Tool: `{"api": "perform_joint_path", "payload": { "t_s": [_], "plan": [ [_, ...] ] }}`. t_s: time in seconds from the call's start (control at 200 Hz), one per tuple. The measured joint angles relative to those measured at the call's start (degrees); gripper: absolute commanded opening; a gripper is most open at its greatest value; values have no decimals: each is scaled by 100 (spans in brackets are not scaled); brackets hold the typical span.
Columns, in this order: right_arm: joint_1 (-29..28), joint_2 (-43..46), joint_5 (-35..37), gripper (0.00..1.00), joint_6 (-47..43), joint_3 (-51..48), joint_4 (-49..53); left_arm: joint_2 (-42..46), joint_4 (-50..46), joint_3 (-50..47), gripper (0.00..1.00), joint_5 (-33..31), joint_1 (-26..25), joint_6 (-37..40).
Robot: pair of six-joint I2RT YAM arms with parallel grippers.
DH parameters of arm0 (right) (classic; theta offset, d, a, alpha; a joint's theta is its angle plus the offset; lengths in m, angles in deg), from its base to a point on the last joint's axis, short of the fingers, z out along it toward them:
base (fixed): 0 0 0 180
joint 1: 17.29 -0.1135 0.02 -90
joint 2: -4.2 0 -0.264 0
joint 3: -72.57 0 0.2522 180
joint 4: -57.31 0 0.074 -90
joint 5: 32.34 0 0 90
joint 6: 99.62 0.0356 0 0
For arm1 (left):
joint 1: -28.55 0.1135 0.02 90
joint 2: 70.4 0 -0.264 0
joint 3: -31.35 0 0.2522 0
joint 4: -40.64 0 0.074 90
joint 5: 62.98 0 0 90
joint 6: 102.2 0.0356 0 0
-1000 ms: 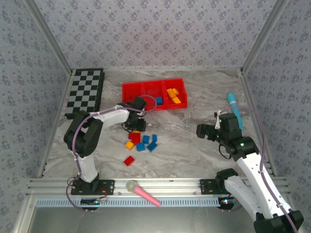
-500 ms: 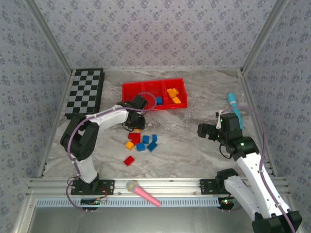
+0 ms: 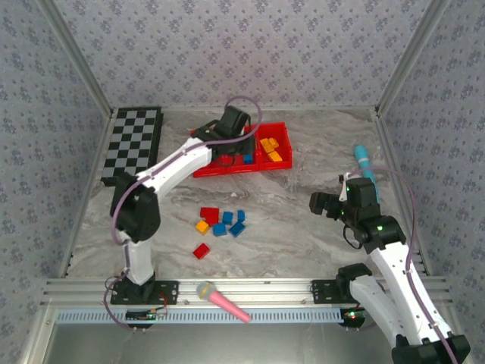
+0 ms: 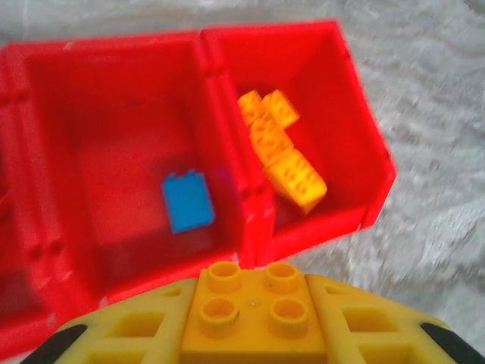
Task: Sort the legos into containers by color
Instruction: Place the lego in the container.
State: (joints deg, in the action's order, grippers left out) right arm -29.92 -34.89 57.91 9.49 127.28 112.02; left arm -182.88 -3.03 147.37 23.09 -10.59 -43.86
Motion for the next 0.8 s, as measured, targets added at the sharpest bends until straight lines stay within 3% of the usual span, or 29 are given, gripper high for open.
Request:
{"api": "perform_joint_path", "payload": {
  "t_s": [0.425, 0.8],
  "plan": [
    [0, 87, 2, 100, 0, -31, 0, -2833, -365, 3952, 29, 70, -269, -168],
    [-4, 87, 2, 100, 0, -31, 0, -3265, -481, 4319, 58, 114, -289, -391]
  ]
}}
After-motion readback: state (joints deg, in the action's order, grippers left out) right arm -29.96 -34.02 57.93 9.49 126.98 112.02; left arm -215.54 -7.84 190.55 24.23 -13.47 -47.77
